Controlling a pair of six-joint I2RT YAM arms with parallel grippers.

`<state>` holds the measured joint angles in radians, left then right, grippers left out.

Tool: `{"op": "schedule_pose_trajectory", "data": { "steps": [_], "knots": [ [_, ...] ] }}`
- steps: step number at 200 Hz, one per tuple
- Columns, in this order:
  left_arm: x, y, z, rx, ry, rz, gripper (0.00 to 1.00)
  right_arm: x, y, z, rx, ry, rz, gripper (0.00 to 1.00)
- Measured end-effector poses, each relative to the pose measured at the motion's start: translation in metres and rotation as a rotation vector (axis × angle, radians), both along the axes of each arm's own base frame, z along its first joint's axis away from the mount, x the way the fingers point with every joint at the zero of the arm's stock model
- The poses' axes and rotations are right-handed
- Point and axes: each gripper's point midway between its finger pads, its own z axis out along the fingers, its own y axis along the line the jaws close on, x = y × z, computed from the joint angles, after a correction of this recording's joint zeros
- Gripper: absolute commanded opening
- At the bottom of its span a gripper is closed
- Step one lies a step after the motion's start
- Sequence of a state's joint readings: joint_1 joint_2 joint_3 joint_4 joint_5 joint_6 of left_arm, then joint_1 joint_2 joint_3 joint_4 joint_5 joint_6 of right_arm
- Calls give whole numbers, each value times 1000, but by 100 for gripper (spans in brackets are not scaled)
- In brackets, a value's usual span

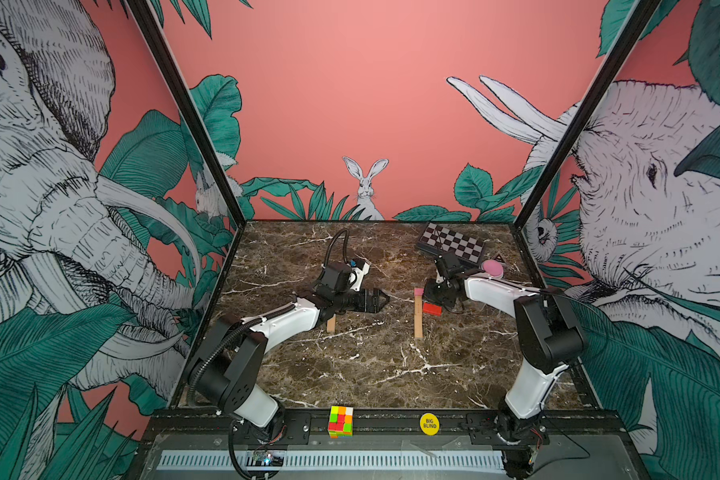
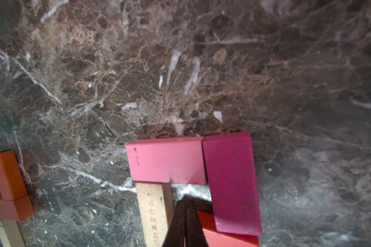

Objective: Assemble the letter p with building blocks
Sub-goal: Adjust the building block at the center of the board.

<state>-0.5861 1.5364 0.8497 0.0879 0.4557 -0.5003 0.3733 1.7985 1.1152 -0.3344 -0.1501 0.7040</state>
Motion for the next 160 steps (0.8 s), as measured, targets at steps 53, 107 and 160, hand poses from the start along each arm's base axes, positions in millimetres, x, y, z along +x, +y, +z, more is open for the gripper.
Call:
{"op": "schedule_pose_trajectory", "data": {
  "steps": [53,107,160],
  "knots": [
    [0,0,-1,1,1,0,99,6,2,-6,-7,8,5,0],
    [0,0,-1,1,2,0,99,6,2,-9,-13,14,12,0],
    [0,0,-1,2,2,1,99,5,3,-9,-11,17,16,0]
  ]
}}
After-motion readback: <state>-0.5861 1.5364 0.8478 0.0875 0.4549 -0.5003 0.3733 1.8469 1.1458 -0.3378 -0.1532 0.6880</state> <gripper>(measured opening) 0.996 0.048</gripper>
